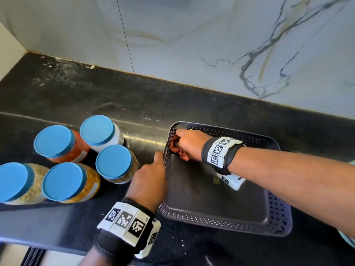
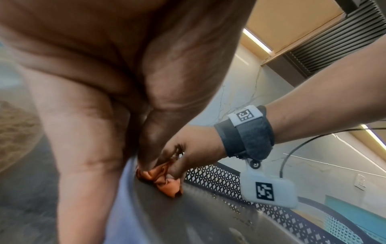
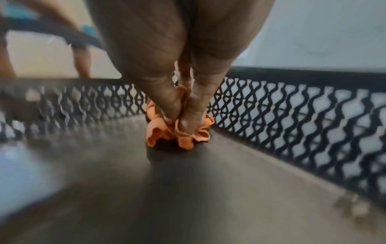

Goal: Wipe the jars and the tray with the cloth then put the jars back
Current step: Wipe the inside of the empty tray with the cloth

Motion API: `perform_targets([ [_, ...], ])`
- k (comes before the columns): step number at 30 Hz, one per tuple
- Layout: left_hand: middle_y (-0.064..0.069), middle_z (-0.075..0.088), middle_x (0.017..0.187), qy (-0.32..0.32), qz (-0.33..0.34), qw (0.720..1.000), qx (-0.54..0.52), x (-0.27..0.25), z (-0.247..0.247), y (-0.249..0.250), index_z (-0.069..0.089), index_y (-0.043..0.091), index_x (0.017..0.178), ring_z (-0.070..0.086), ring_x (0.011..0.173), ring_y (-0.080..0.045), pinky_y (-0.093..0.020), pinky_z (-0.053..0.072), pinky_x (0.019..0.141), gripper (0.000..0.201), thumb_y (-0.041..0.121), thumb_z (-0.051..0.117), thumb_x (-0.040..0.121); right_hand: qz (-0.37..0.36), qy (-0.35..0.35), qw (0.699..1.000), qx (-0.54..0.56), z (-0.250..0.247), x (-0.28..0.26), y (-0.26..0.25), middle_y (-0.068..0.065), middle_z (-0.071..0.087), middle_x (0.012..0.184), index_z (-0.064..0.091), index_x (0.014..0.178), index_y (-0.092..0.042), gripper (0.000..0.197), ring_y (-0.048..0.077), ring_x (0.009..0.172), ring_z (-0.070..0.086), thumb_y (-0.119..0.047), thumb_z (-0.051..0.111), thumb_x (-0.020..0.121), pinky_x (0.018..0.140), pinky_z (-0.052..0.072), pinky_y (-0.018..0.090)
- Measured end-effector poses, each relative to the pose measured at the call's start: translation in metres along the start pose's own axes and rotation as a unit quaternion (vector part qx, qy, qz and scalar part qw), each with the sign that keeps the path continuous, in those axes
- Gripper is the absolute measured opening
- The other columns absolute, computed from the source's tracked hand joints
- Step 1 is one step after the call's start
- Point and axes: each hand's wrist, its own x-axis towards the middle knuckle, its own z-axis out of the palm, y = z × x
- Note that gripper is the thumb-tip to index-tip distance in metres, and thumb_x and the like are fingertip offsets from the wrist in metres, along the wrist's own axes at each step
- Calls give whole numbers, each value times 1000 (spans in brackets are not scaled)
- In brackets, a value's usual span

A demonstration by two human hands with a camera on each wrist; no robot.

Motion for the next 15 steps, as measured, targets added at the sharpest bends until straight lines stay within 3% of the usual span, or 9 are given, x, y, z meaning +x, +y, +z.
perform_targets([
  [2,-10,73,92,3,0,1000,22,-2,3,1,34,19,113,74,85,-32,-41,56,73,21,18,51,101,-79,31,996,32,15,-17,-18,13,66,94,66,93,-22,27,20,70,58,-1,50,93,61,43,30],
  [3,-10,73,93,2,-2,1000,31,-2,4,2,33,18,114,74,87,-32,-40,54,72,22,18,52,101,-107,32,990,82,28,-23,-25,13,65,88,66,92,-17,26,21,67,57,1,47,92,59,44,31],
  [4,-10,73,94,0,-4,999,38,-3,5,2,33,17,117,74,88,-31,-38,53,72,24,17,51,101,-170,28,984,49,30,-32,-35,14,66,92,68,98,-11,24,25,72,60,2,49,93,62,48,33],
  [5,-9,72,96,0,-6,999,46,-3,5,4,33,16,120,74,90,-30,-36,53,72,26,14,50,101,-205,10,978,-20,34,-38,-44,15,66,103,69,107,-8,21,28,85,63,-1,54,94,70,52,36],
  [6,-9,72,97,1,-8,998,55,-3,4,4,33,15,123,74,91,-29,-34,52,72,27,12,49,101,-222,-12,975,-21,36,-42,-49,13,64,116,69,114,-9,22,31,98,64,-7,59,94,77,54,38],
  [8,-8,73,98,1,-6,998,55,-4,2,5,32,16,125,74,91,-28,-33,52,72,28,14,49,102,-141,-49,988,44,35,-40,-51,8,60,125,61,122,-20,26,32,108,62,-20,59,96,80,48,37],
  [10,-8,73,97,-6,0,999,45,-5,2,5,33,18,123,74,93,-28,-36,54,75,29,21,52,102,-42,-31,987,149,28,-30,-45,8,64,122,54,123,-27,27,32,107,63,-27,55,96,80,43,36],
  [13,-9,73,93,1,-2,999,37,-4,4,1,32,21,118,74,87,-31,-42,58,76,25,19,52,101,30,-1,978,205,12,-16,-21,6,61,100,55,118,-24,23,27,91,58,-34,52,97,76,37,32],
  [15,-10,73,91,-4,-4,999,37,-5,3,2,32,22,114,74,85,-32,-44,59,76,24,19,52,101,72,23,972,224,2,-9,-2,7,61,100,56,121,-21,27,29,92,58,-36,48,100,75,36,32],
])
